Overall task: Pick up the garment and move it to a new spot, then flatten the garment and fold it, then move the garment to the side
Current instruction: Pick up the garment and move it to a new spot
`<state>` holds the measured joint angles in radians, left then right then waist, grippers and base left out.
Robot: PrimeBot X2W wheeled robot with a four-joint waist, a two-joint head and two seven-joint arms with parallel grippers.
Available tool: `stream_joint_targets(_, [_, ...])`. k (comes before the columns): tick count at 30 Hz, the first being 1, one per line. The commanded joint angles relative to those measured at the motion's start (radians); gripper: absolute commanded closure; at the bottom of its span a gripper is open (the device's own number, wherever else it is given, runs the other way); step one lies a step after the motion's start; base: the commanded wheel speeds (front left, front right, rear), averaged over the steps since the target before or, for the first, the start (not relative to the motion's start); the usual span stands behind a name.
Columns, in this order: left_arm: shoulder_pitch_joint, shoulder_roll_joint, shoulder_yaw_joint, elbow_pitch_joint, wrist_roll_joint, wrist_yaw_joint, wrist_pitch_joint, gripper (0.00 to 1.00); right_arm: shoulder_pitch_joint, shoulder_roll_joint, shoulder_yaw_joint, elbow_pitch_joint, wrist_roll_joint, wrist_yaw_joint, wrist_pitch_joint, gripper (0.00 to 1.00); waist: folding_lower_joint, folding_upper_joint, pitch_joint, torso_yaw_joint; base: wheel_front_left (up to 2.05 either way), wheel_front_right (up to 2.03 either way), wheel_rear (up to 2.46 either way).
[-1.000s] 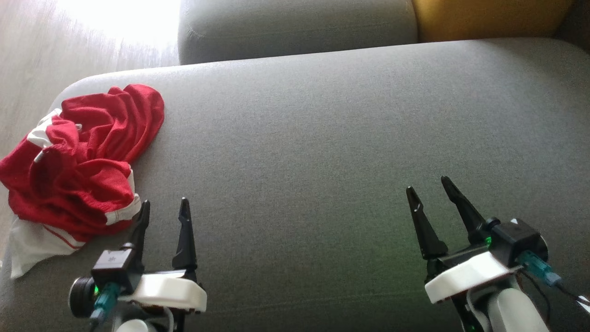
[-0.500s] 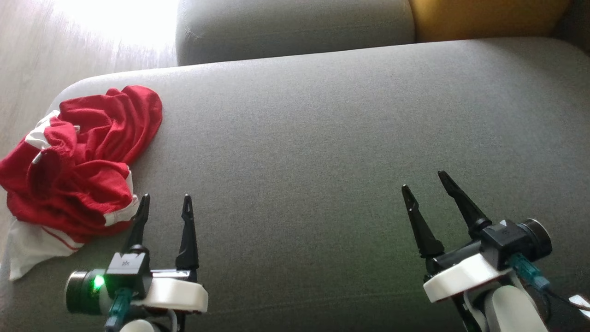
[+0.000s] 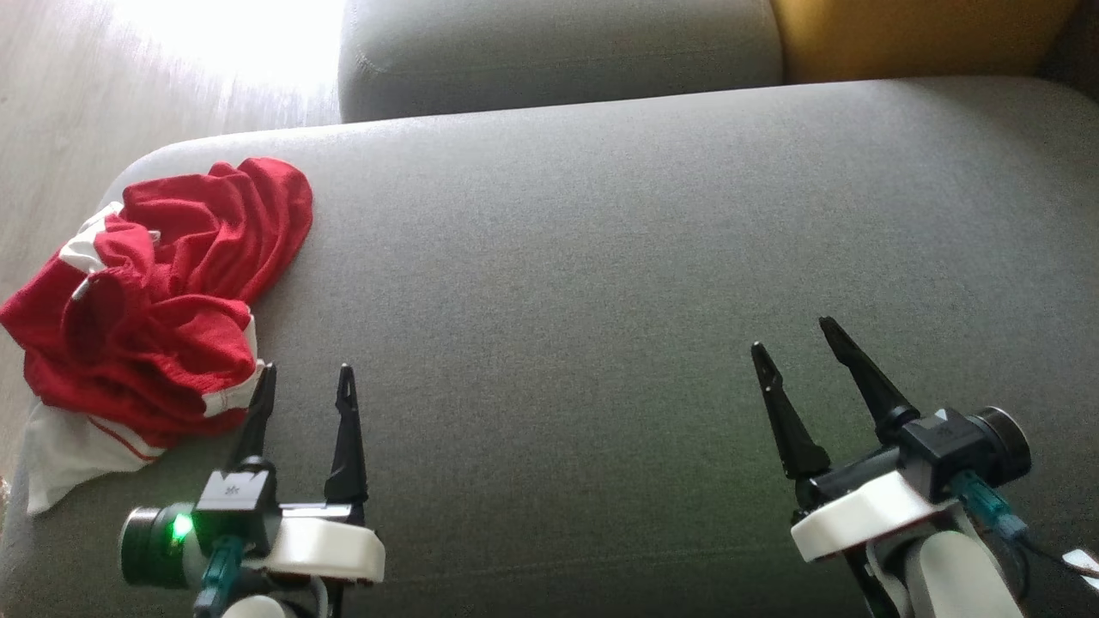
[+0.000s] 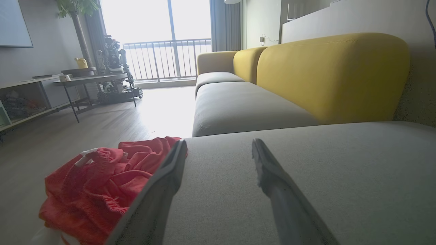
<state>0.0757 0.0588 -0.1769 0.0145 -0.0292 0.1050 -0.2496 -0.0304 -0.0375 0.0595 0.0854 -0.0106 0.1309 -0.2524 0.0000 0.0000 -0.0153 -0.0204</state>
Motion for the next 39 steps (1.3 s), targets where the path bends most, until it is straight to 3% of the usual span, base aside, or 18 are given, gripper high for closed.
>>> stream_joint_targets(1, [-0.035,0.002,0.042,-0.027,-0.001,-0.004,-0.012,0.0,-0.041,-0.013,0.02,-0.035,0.0,0.0,-0.009,0.0,0.0,0.0,-0.003,0.003,0.0,0.0,0.0])
stream_joint_targets(10, [-0.031,-0.002,0.053,-0.017,-0.011,-0.006,-0.012,0.0,-0.03,-0.013,0.014,-0.034,0.008,0.0,-0.009,0.0,0.0,0.0,-0.01,0.039,0.0,0.0,0.0])
stream_joint_targets(27, [-0.008,-0.007,0.079,-0.003,-0.036,-0.007,-0.012,0.0,0.01,-0.013,0.034,-0.032,0.012,0.0,-0.009,0.0,0.0,0.0,-0.028,0.229,0.0,0.0,0.0])
stream_joint_targets(39, [-0.088,-0.008,0.046,0.009,-0.076,0.011,-0.012,0.0,-0.011,-0.013,0.032,-0.046,-0.03,0.0,-0.009,0.0,0.0,0.0,0.077,0.281,0.0,0.0,0.0])
